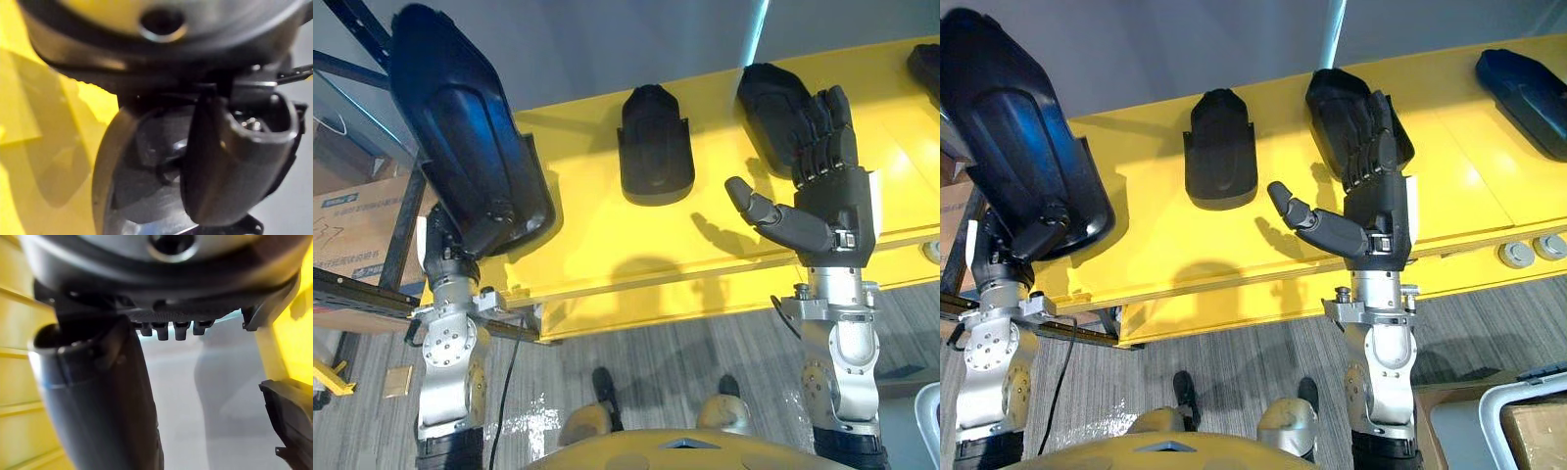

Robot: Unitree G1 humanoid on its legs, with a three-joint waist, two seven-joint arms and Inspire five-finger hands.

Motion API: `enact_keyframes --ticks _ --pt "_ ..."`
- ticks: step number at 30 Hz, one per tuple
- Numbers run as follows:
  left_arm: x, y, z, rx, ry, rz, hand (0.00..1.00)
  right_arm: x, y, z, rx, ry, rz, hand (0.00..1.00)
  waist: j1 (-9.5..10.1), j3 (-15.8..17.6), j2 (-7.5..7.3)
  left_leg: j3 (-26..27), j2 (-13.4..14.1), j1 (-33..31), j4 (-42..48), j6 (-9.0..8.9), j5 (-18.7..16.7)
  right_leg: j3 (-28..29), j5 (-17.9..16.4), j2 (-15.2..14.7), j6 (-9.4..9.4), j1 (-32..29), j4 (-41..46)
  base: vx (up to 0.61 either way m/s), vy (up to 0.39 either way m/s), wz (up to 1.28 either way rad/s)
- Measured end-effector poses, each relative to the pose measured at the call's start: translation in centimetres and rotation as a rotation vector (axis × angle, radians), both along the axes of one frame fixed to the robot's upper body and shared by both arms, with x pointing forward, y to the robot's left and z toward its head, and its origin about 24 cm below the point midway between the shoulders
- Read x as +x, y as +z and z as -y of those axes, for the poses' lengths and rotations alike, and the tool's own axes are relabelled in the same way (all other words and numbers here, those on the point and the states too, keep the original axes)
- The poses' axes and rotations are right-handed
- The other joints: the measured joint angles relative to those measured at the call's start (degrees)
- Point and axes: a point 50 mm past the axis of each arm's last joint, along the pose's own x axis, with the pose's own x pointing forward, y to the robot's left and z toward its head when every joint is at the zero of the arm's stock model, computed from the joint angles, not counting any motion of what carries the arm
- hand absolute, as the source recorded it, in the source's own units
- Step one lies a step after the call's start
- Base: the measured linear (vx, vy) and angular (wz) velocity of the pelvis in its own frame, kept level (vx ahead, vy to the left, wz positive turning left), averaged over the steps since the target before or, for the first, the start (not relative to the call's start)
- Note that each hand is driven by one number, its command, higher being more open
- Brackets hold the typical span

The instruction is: Walk over and take three plastic housings, then place them on the shelf

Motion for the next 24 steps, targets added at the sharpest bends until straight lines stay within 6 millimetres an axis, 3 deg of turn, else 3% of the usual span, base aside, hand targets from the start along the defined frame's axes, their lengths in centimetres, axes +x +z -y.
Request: enact_keyframes --ticks 8,12,16,24 --pt "3.2 -1.0 -2.6 -0.024 -0.115 -0.128 0.0 1.2 1.7 -1.2 -0.08 0.139 0.062 1.0 -0.27 2.4 0.89 0.0 0.1 0.0 0.7 0.06 -0.1 0.2 -0.1 0.0 -0.05 -0.2 0.8 -0.01 0.001 -0.01" --pt "3.7 -2.4 -3.9 -0.068 -0.111 -0.209 0.0 1.5 1.0 -1.4 -0.099 0.17 0.014 1.0 -0.4 2.5 1.13 0.1 0.2 0.1 1.0 0.08 -0.1 0.2 -0.1 0.0 -0.05 -0.1 0.9 -0.02 0.002 -0.01" --pt "4.3 -2.6 -6.5 -0.083 -0.083 -0.255 0.0 1.8 0.0 -1.7 -0.092 0.201 -0.043 1.0 -0.44 2.8 1.42 0.3 0.2 0.4 1.3 0.13 -0.2 0.8 -0.6 -0.2 -0.21 -0.4 2.1 -0.05 0.011 -0.04" --pt "4.9 -2.7 -7.6 -0.099 -0.14 -0.289 0.0 1.8 -0.1 -2.2 -0.089 0.254 -0.051 1.0 -0.68 4.1 2.37 1.2 0.1 0.8 1.9 0.3 -0.4 1.8 -0.9 -0.5 -0.32 -1.1 3.7 -0.05 0.014 -0.06"
